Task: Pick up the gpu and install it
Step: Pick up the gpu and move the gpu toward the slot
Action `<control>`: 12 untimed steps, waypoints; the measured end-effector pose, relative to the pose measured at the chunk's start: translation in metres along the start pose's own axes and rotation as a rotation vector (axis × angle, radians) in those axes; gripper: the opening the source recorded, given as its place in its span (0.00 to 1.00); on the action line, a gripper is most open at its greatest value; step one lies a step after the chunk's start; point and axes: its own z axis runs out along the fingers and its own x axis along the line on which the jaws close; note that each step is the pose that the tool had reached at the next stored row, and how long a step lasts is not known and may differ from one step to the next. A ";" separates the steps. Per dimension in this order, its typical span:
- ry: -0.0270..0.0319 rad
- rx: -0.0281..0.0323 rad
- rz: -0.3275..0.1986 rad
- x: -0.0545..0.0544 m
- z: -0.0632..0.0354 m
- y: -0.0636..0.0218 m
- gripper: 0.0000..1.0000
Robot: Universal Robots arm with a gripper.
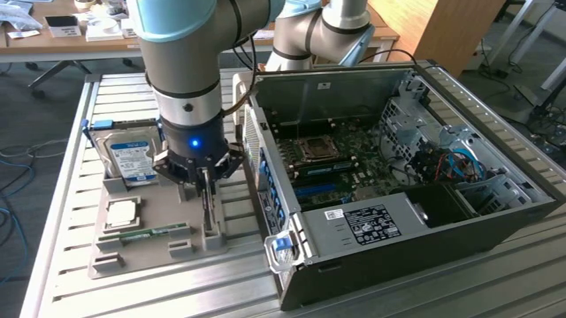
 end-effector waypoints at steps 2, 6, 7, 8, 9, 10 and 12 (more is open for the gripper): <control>-0.0001 -0.0001 0.000 0.000 -0.0058 0.0003 0.27; 0.0000 0.0001 0.000 0.000 -0.0182 0.0008 0.27; 0.0000 0.0000 0.000 0.000 -0.0214 0.0010 0.27; 0.0000 0.0000 0.000 -0.001 -0.0244 0.0011 0.27; -0.0001 0.0000 0.000 -0.001 -0.0274 0.0012 0.27; -0.0001 0.0000 0.000 -0.001 -0.0302 0.0014 0.27; -0.0001 -0.0001 0.000 -0.001 -0.0358 0.0016 0.27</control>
